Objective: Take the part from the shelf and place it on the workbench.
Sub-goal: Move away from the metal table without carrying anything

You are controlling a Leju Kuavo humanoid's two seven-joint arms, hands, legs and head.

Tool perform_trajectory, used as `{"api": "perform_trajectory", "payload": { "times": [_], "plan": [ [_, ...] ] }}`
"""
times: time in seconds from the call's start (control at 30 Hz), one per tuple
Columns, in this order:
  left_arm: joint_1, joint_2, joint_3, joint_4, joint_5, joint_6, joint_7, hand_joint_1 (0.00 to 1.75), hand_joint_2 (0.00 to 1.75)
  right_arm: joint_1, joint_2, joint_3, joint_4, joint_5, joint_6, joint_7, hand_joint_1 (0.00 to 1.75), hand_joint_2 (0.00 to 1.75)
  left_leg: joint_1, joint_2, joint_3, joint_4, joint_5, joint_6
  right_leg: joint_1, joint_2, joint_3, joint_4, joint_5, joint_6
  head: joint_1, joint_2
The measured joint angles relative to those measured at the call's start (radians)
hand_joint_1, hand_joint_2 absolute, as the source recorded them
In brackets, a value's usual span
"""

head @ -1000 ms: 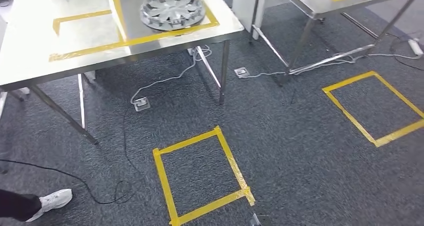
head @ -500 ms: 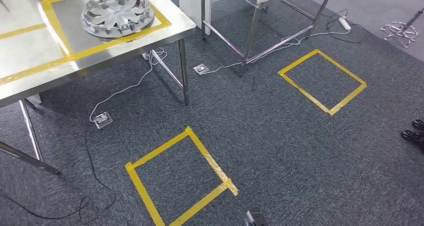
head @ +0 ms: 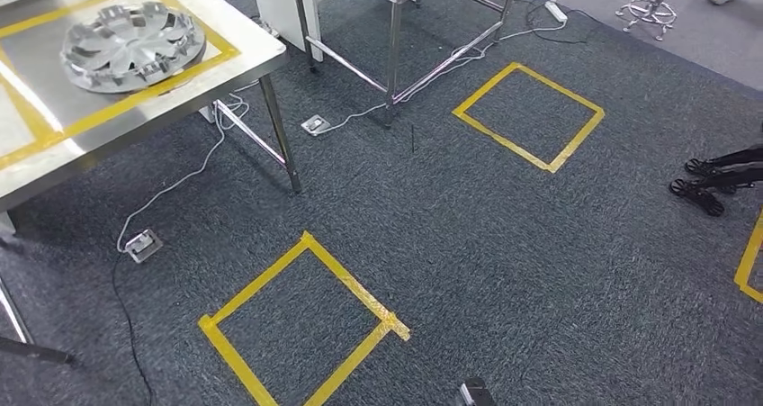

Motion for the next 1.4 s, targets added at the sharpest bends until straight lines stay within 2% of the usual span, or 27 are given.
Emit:
{"api": "perform_trajectory", "payload": {
  "times": [0.03, 0.07, 0.13, 0.17, 0.23, 0.3, 0.33, 0.37, 0.43, 0.5, 0.57, 0.63, 0.67, 0.73, 0.8, 0.87, 0.93, 0.97, 1.0, 1.07, 1.13, 1.17, 1.2, 1.27, 1.3, 1.37, 1.4],
  "plan": [
    [0.002, 0.000, 0.000, 0.000, 0.000, -0.002, 0.008, 0.00, 0.00, -0.002, 0.000, 0.000, 0.000, -0.001, 0.000, -0.003, 0.00, 0.00, 0.002, -0.040, -0.022, 0.045, -0.025, -0.003, -0.003, 0.009, 0.004, -0.007, 0.004, -0.002, -0.006, 0.000],
    [0.005, 0.000, -0.001, 0.000, 0.000, -0.004, 0.016, 0.00, 0.00, -0.006, 0.000, 0.000, 0.000, -0.002, -0.001, -0.006, 0.00, 0.00, 0.003, -0.061, -0.053, 0.105, -0.052, -0.005, -0.003, 0.022, 0.006, -0.009, 0.004, -0.004, -0.012, 0.000],
    [0.010, 0.001, -0.001, 0.000, -0.001, -0.008, 0.028, 0.00, 0.00, -0.009, 0.001, 0.000, 0.000, -0.003, -0.002, -0.013, 0.00, 0.00, 0.003, -0.058, -0.111, 0.204, -0.077, -0.008, -0.002, 0.051, 0.007, -0.005, 0.002, -0.006, -0.023, 0.000],
    [0.011, 0.002, -0.001, 0.000, -0.001, -0.009, 0.032, 0.00, 0.00, -0.007, 0.001, 0.000, 0.000, -0.004, -0.003, -0.016, 0.00, 0.00, 0.004, -0.054, -0.122, 0.212, -0.063, -0.011, -0.004, 0.066, 0.008, -0.001, 0.000, -0.005, -0.027, 0.000],
    [0.011, 0.005, -0.001, -0.001, -0.001, -0.010, 0.034, 0.00, 0.00, -0.005, 0.001, -0.001, 0.000, -0.008, -0.009, -0.026, 0.00, 0.00, 0.011, -0.067, -0.097, 0.130, 0.010, -0.017, -0.009, 0.095, 0.008, 0.012, -0.010, 0.002, -0.031, 0.000],
    [0.011, 0.007, -0.001, -0.001, -0.001, -0.011, 0.032, 0.00, 0.00, -0.006, 0.001, -0.002, 0.000, -0.017, -0.015, -0.036, 0.00, 0.00, 0.020, -0.121, -0.059, 0.036, 0.053, -0.018, -0.012, 0.122, 0.001, 0.033, -0.023, 0.016, -0.039, 0.000],
    [0.012, 0.008, -0.002, -0.001, 0.000, -0.012, 0.027, 0.00, 0.00, -0.008, 0.001, -0.003, 0.000, -0.021, -0.018, -0.038, 0.00, 0.00, 0.022, -0.141, -0.048, 0.012, 0.055, -0.015, -0.014, 0.134, -0.005, 0.041, -0.028, 0.023, -0.041, 0.000],
    [0.012, 0.010, -0.002, -0.001, 0.000, -0.014, 0.018, 0.00, 0.00, -0.009, 0.002, -0.004, 0.000, -0.025, -0.019, -0.040, 0.00, 0.00, 0.021, -0.145, -0.043, 0.007, 0.047, -0.009, -0.016, 0.147, -0.010, 0.046, -0.029, 0.029, -0.042, 0.000],
    [0.012, 0.014, -0.003, -0.001, 0.001, -0.012, -0.010, 0.00, 0.00, -0.006, 0.003, -0.005, 0.000, -0.028, -0.022, -0.040, 0.00, 0.00, 0.018, -0.117, -0.037, 0.001, 0.046, 0.003, -0.021, 0.169, -0.017, 0.048, -0.028, 0.039, -0.040, 0.000],
    [0.010, 0.019, -0.003, -0.002, 0.002, -0.005, -0.041, 0.00, 0.00, -0.005, 0.004, -0.005, 0.001, -0.022, -0.024, -0.038, 0.00, 0.00, 0.019, -0.084, -0.029, -0.005, 0.045, 0.013, -0.019, 0.132, -0.037, 0.082, -0.048, 0.048, -0.031, 0.000],
    [0.010, 0.023, -0.003, -0.003, 0.002, -0.004, -0.062, 0.00, 0.00, -0.009, 0.004, -0.004, 0.001, -0.017, -0.024, -0.037, 0.00, 0.00, 0.016, -0.046, -0.022, -0.009, 0.040, 0.022, -0.019, 0.068, -0.095, 0.191, -0.099, 0.056, -0.015, 0.000],
    [0.011, 0.025, -0.003, -0.003, 0.002, -0.010, -0.070, 0.00, 0.00, -0.010, 0.003, -0.005, 0.001, -0.015, -0.025, -0.036, 0.00, 0.00, 0.010, -0.009, -0.017, -0.009, 0.033, 0.028, -0.022, 0.044, -0.157, 0.305, -0.138, 0.061, -0.008, 0.000],
    [0.010, 0.024, -0.003, -0.003, 0.001, -0.014, -0.062, 0.00, 0.00, -0.007, 0.002, -0.005, 0.001, -0.015, -0.025, -0.035, 0.00, 0.00, 0.008, 0.006, -0.013, -0.009, 0.029, 0.028, -0.023, 0.041, -0.170, 0.327, -0.135, 0.061, -0.005, 0.000],
    [0.007, 0.020, -0.004, -0.003, 0.001, -0.018, -0.020, 0.00, 0.00, 0.000, 0.002, -0.004, 0.002, -0.015, -0.022, -0.028, 0.00, 0.00, 0.005, 0.028, -0.004, -0.009, 0.021, 0.027, -0.020, 0.036, -0.141, 0.263, -0.078, 0.052, 0.001, 0.000],
    [0.004, 0.015, -0.004, -0.003, 0.002, -0.017, 0.017, 0.00, 0.00, 0.001, 0.002, -0.004, 0.002, -0.015, -0.018, -0.020, 0.00, 0.00, 0.002, 0.045, 0.004, -0.010, 0.014, 0.022, -0.008, 0.002, -0.079, 0.134, -0.019, 0.034, 0.004, 0.000],
    [0.004, 0.013, -0.004, -0.003, 0.005, -0.016, 0.025, 0.00, 0.00, -0.001, 0.003, -0.004, 0.002, -0.015, -0.014, -0.017, 0.00, 0.00, 0.001, 0.060, 0.007, -0.012, 0.010, 0.016, 0.007, -0.031, -0.045, 0.064, -0.009, 0.017, 0.006, 0.000],
    [0.004, 0.013, -0.004, -0.003, 0.008, -0.016, 0.021, 0.00, 0.00, -0.001, 0.003, -0.004, 0.003, -0.014, -0.011, -0.017, 0.00, 0.00, 0.002, 0.077, 0.012, -0.019, 0.008, 0.007, 0.013, -0.023, -0.040, 0.049, -0.013, 0.007, 0.007, 0.000],
    [0.003, 0.014, -0.004, -0.003, 0.011, -0.015, 0.017, 0.00, 0.00, 0.001, 0.003, -0.004, 0.003, -0.014, -0.009, -0.017, 0.00, 0.00, 0.003, 0.063, 0.016, -0.020, 0.004, 0.002, 0.012, -0.014, -0.035, 0.040, -0.009, 0.003, 0.006, 0.000],
    [0.002, 0.016, -0.004, -0.003, 0.013, -0.012, 0.012, 0.00, 0.00, 0.003, 0.004, -0.004, 0.003, -0.012, -0.006, -0.016, 0.00, 0.00, 0.004, 0.034, 0.016, -0.011, -0.004, -0.002, 0.009, -0.005, -0.027, 0.028, -0.005, -0.002, 0.005, 0.000],
    [0.002, 0.021, -0.004, -0.004, 0.020, -0.003, 0.003, 0.00, 0.00, 0.000, 0.008, -0.004, 0.003, -0.008, 0.003, -0.011, 0.00, 0.00, 0.005, -0.039, -0.022, 0.070, -0.047, -0.005, 0.002, 0.016, -0.014, 0.011, 0.002, -0.010, -0.003, 0.000],
    [0.005, 0.027, -0.003, -0.004, 0.026, 0.003, -0.001, 0.00, 0.00, -0.006, 0.015, -0.004, 0.003, -0.004, 0.009, -0.007, 0.00, 0.00, 0.004, -0.056, -0.096, 0.194, -0.090, -0.007, 0.001, 0.044, -0.010, 0.009, 0.000, -0.015, -0.017, 0.000],
    [0.005, 0.030, -0.003, -0.004, 0.028, 0.004, -0.001, 0.00, 0.00, -0.006, 0.018, -0.004, 0.003, -0.004, 0.010, -0.006, 0.00, 0.00, 0.005, -0.053, -0.124, 0.232, -0.092, -0.009, 0.000, 0.059, -0.008, 0.010, -0.002, -0.015, -0.022, 0.000],
    [0.005, 0.033, -0.003, -0.004, 0.029, 0.004, -0.001, 0.00, 0.00, -0.005, 0.021, -0.004, 0.003, -0.004, 0.011, -0.004, 0.00, 0.00, 0.005, -0.051, -0.136, 0.235, -0.073, -0.011, -0.001, 0.074, -0.005, 0.012, -0.005, -0.014, -0.025, 0.000],
    [0.005, 0.038, -0.002, -0.004, 0.030, 0.004, -0.002, 0.00, 0.00, -0.002, 0.024, -0.003, 0.003, -0.004, 0.011, -0.002, 0.00, 0.00, 0.009, -0.065, -0.110, 0.141, 0.010, -0.014, -0.005, 0.103, 0.002, 0.020, -0.015, -0.007, -0.031, 0.000],
    [0.005, 0.040, -0.002, -0.004, 0.030, 0.005, -0.002, 0.00, 0.00, -0.003, 0.025, -0.004, 0.003, -0.004, 0.011, -0.001, 0.00, 0.00, 0.013, -0.097, -0.088, 0.083, 0.042, -0.016, -0.007, 0.116, 0.002, 0.028, -0.021, -0.001, -0.035, 0.000],
    [0.006, 0.041, -0.002, -0.004, 0.030, 0.005, -0.002, 0.00, 0.00, -0.006, 0.026, -0.004, 0.003, -0.004, 0.012, 0.001, 0.00, 0.00, 0.019, -0.145, -0.059, 0.010, 0.065, -0.016, -0.011, 0.143, -0.006, 0.044, -0.032, 0.012, -0.041, 0.000],
    [0.006, 0.041, -0.002, -0.004, 0.031, 0.005, -0.002, 0.00, 0.00, -0.008, 0.026, -0.004, 0.003, -0.004, 0.012, 0.001, 0.00, 0.00, 0.019, -0.152, -0.056, 0.006, 0.059, -0.012, -0.014, 0.156, -0.011, 0.048, -0.033, 0.018, -0.042, 0.000]
  ]
}}
